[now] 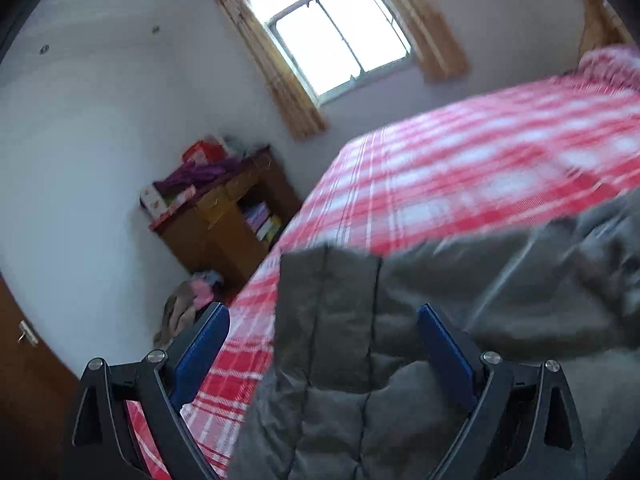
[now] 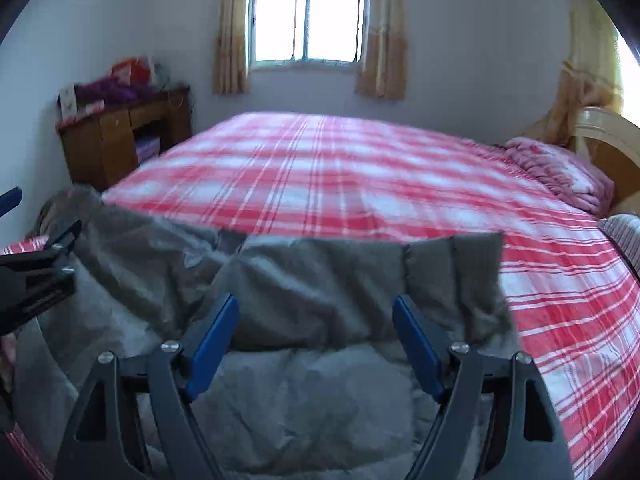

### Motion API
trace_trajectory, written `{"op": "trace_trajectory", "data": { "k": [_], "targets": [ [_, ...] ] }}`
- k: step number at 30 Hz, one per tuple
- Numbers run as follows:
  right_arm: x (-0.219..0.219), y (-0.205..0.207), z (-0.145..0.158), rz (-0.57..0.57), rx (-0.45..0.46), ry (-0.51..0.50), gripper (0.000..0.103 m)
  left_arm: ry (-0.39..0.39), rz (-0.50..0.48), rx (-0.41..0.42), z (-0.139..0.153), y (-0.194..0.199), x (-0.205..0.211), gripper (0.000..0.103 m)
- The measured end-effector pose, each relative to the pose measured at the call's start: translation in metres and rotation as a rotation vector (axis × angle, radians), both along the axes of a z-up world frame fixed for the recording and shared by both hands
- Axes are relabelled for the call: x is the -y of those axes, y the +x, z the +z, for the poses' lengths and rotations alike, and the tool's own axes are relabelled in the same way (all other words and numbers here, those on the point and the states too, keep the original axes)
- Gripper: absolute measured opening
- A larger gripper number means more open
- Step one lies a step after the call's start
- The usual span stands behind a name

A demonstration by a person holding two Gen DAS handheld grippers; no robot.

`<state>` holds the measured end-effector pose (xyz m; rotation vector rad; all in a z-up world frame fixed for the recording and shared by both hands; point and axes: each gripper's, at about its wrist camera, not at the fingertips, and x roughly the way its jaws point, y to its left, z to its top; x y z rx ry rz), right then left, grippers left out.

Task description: Fold large clothes

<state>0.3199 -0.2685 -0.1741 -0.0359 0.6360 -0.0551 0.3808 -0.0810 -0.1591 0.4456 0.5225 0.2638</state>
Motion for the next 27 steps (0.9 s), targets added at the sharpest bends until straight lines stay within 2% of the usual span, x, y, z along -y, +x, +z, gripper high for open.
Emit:
{"op": "trace_trajectory", "data": {
  "k": [2, 6, 13, 27],
  "targets": [
    [0.0, 0.008, -0.013, -0.011, -0.033, -0.018, 0.082, -0.033, 0.045, -0.039, -0.016, 0.016, -0.01, 0.096],
    [0.012, 0.02, -0.034, -0.027, -0.068, 0.032, 0.082, -0.092, 0.081, -0.072, -0.031, 0.03, -0.021, 0.096],
    [0.015, 0.023, -0.045, -0.032, -0.085, 0.065, 0.084, -0.106, 0.082, -0.093, -0.048, 0.039, -0.021, 0.096],
    [0.013, 0.037, -0.056, -0.04, -0.144, 0.087, 0.086, -0.105, 0.114, -0.163, -0.058, 0.05, -0.024, 0.1]
  ]
}}
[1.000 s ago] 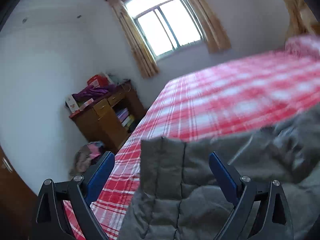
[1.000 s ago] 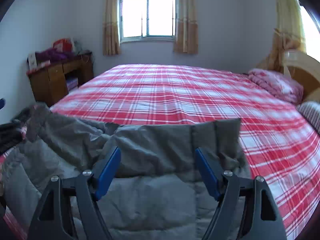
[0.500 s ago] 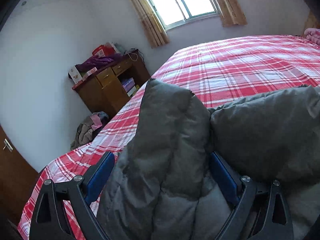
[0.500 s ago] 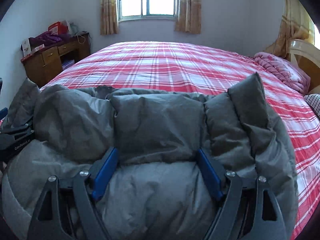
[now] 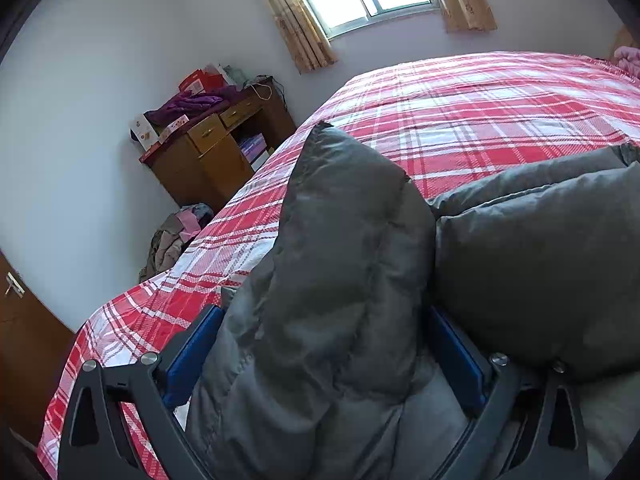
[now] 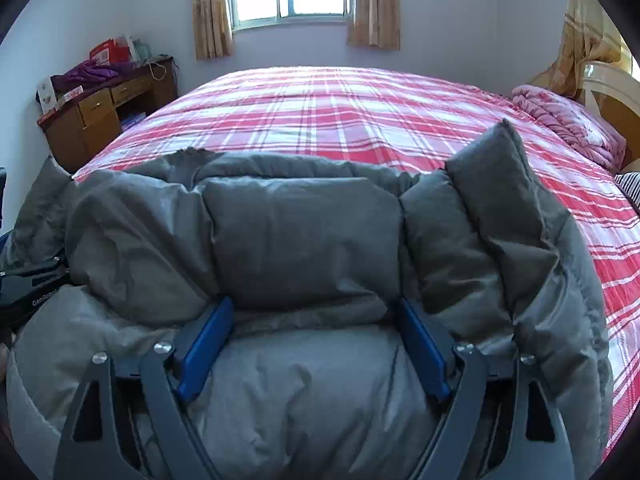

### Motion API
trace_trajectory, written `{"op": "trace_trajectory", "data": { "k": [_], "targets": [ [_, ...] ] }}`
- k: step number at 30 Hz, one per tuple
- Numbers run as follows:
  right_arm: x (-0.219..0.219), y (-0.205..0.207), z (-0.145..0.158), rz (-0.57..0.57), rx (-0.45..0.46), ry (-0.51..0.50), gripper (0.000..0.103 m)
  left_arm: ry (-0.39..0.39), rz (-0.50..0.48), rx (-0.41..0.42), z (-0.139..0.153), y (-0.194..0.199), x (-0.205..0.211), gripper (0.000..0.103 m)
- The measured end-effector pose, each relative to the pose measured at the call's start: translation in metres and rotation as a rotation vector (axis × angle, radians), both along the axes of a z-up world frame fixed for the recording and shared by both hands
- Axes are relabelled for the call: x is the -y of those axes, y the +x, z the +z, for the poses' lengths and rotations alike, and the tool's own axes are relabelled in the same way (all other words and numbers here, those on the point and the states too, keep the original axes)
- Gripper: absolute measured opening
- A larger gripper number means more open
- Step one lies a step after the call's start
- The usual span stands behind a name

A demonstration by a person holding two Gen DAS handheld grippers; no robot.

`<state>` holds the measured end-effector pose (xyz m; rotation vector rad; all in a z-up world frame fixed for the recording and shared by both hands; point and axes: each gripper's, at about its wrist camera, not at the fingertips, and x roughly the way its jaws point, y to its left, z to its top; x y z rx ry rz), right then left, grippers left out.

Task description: Fold large clothes

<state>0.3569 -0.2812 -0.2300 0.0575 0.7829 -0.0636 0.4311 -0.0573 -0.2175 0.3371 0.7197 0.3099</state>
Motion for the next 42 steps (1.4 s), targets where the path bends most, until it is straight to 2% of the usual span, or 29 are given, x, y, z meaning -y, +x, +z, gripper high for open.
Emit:
{"op": "trace_trajectory", "data": {
  "k": [17, 21, 22, 24, 26, 28, 30, 32, 34, 35, 37, 39, 42],
  "targets": [
    [-0.003, 0.01, -0.008, -0.002, -0.065, -0.022, 0.087, 0.038, 0.008, -0.019, -0.005, 0.004, 0.003, 0.101],
    [-0.004, 0.013, -0.009, -0.004, -0.074, -0.032, 0.087, 0.093, 0.01, -0.022, -0.005, 0.004, 0.012, 0.101],
    [-0.006, 0.013, -0.009, -0.006, -0.076, -0.036, 0.087, 0.112, 0.01, -0.033, -0.001, 0.003, 0.015, 0.101],
    [-0.008, 0.014, -0.008, -0.005, -0.091, -0.051, 0.087, 0.091, 0.011, -0.027, 0.017, -0.003, 0.016, 0.101],
    [-0.009, 0.013, 0.002, -0.015, -0.104, -0.064, 0.081, 0.045, 0.005, 0.046, 0.048, -0.016, 0.019, 0.101],
    [-0.011, 0.007, 0.024, -0.065, -0.038, -0.067, 0.081, 0.007, -0.006, 0.089, 0.074, -0.02, 0.028, 0.101],
    [-0.019, 0.004, 0.043, -0.1, 0.03, -0.071, 0.081, -0.026, -0.019, 0.103, 0.084, -0.015, 0.04, 0.101],
    [-0.034, 0.01, 0.052, -0.093, 0.063, -0.086, 0.081, 0.012, -0.001, 0.085, 0.072, -0.002, 0.052, 0.101],
    [-0.046, 0.023, 0.043, -0.083, 0.051, -0.139, 0.081, 0.081, 0.032, 0.016, 0.046, 0.014, 0.061, 0.101],
    [-0.047, 0.032, 0.034, -0.093, 0.02, -0.151, 0.081, 0.076, 0.042, -0.02, 0.033, 0.021, 0.06, 0.101],
    [-0.043, 0.039, 0.021, -0.112, -0.017, -0.126, 0.081, 0.047, 0.06, -0.017, 0.023, 0.022, 0.058, 0.101],
    [-0.041, 0.038, 0.012, -0.12, -0.014, -0.127, 0.081, 0.057, 0.07, 0.003, 0.018, 0.02, 0.06, 0.101],
    [-0.042, 0.04, 0.006, -0.115, -0.017, -0.134, 0.081, 0.052, 0.071, -0.016, 0.01, 0.023, 0.06, 0.101]
  ]
}}
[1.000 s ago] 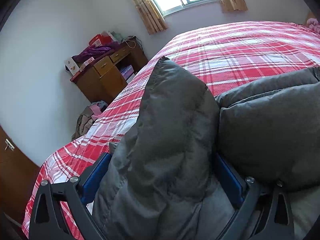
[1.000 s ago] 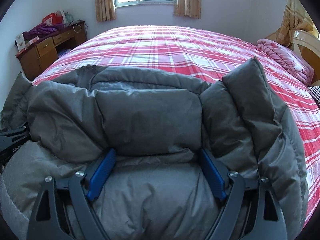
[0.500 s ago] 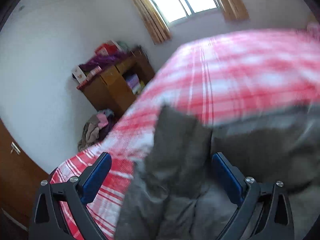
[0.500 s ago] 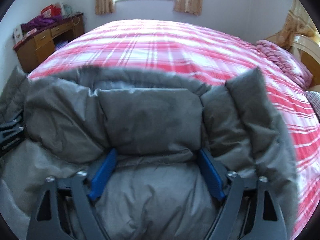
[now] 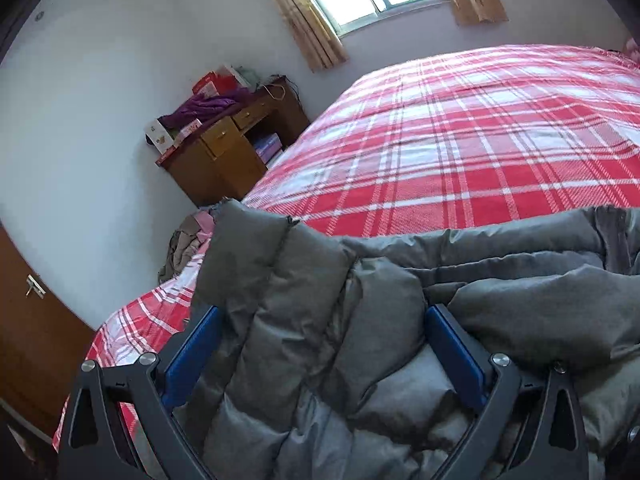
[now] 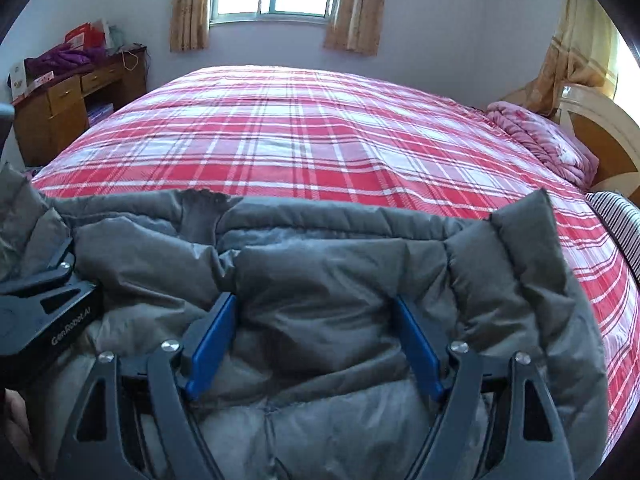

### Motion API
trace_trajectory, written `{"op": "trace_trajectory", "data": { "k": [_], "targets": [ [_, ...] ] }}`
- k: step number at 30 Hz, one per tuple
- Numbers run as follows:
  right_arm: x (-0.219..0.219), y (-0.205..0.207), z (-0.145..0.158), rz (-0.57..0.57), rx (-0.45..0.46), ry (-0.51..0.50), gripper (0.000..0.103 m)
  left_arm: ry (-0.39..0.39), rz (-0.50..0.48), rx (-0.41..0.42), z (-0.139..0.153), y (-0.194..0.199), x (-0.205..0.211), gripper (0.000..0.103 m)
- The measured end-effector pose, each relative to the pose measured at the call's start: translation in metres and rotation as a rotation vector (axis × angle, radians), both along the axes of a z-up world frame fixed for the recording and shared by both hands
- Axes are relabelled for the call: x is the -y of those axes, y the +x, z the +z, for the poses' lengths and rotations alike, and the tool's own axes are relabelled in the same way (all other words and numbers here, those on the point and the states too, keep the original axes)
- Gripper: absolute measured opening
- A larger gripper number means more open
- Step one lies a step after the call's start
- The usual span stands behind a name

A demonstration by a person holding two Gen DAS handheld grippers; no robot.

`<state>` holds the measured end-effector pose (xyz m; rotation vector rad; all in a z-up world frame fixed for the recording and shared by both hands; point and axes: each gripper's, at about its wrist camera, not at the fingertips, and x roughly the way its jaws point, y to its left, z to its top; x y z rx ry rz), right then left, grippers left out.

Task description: Fold large clothes

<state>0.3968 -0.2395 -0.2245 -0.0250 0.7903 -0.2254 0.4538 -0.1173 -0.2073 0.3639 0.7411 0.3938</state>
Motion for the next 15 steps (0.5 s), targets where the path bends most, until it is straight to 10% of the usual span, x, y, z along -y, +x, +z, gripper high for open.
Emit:
{"op": "trace_trajectory", "data": {
  "k": [15],
  "targets": [
    [-0.001, 0.008, -0.014, 0.005, -0.067, 0.012, 0.087, 0.066, 0.013, -0.026, -0.014, 0.007, 0.011, 0.102]
  ]
}}
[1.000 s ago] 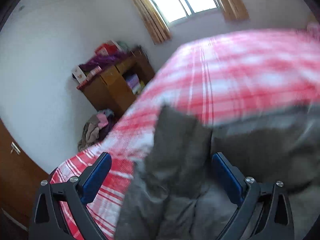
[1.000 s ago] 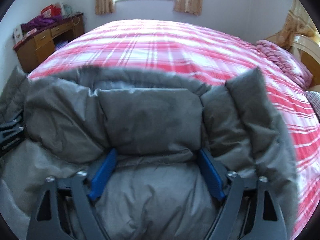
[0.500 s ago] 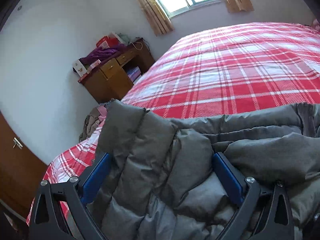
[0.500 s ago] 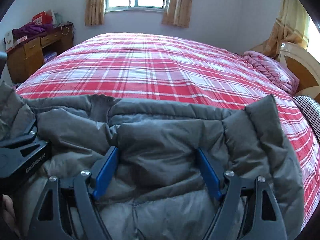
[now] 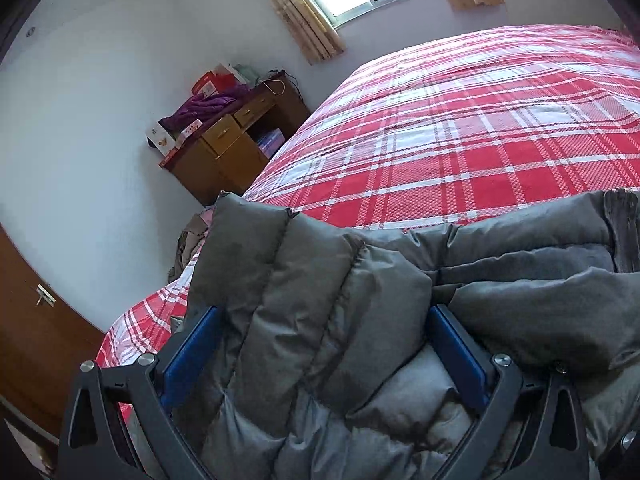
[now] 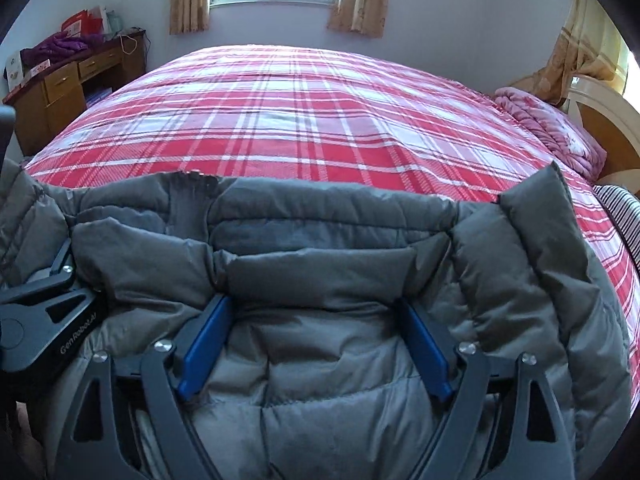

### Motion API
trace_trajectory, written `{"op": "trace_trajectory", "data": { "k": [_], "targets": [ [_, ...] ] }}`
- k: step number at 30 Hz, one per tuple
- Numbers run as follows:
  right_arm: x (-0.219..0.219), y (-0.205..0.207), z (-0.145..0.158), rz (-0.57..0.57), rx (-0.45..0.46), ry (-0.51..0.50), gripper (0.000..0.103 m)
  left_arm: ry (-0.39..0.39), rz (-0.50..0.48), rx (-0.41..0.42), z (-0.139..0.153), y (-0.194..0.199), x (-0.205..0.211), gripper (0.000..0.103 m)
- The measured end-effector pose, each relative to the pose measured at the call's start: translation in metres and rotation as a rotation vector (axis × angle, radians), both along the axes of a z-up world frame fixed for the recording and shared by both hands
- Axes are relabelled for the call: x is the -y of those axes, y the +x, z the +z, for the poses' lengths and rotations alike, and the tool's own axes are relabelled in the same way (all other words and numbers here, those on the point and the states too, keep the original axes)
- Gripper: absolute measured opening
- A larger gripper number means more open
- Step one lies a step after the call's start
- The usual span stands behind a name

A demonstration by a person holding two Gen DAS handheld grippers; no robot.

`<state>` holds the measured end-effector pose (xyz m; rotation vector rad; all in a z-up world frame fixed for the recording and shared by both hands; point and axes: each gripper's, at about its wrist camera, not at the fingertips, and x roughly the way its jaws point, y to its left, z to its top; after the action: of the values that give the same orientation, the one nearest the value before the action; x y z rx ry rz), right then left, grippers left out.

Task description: Fold large clothes

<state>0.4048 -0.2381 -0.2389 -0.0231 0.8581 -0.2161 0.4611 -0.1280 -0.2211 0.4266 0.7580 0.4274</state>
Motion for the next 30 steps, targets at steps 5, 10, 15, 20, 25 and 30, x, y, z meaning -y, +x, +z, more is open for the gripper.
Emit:
{"op": "trace_trajectory", "data": {
  "k": [5, 10, 15, 20, 25, 30],
  "targets": [
    [0.001, 0.002, -0.001, 0.002, -0.004, 0.011, 0.087, -0.007, -0.031, -0.034, 0.005, 0.003, -0.002, 0.102],
    [0.006, -0.014, 0.017, 0.049, -0.006, 0.04, 0.086, -0.109, -0.122, 0.081, 0.076, -0.059, -0.043, 0.102],
    [0.0, -0.095, 0.062, 0.11, 0.152, 0.014, 0.091, -0.161, -0.066, 0.097, 0.079, -0.139, -0.122, 0.102],
    [-0.032, -0.121, 0.031, 0.176, 0.075, -0.074, 0.092, -0.266, 0.024, -0.011, 0.026, -0.155, -0.17, 0.102],
    [-0.044, -0.115, 0.004, 0.168, 0.041, -0.133, 0.092, -0.307, 0.015, 0.005, 0.016, -0.156, -0.17, 0.102],
    [-0.036, -0.112, 0.007, 0.176, 0.018, -0.081, 0.093, -0.457, 0.005, -0.06, 0.015, -0.157, -0.185, 0.102]
  ]
}}
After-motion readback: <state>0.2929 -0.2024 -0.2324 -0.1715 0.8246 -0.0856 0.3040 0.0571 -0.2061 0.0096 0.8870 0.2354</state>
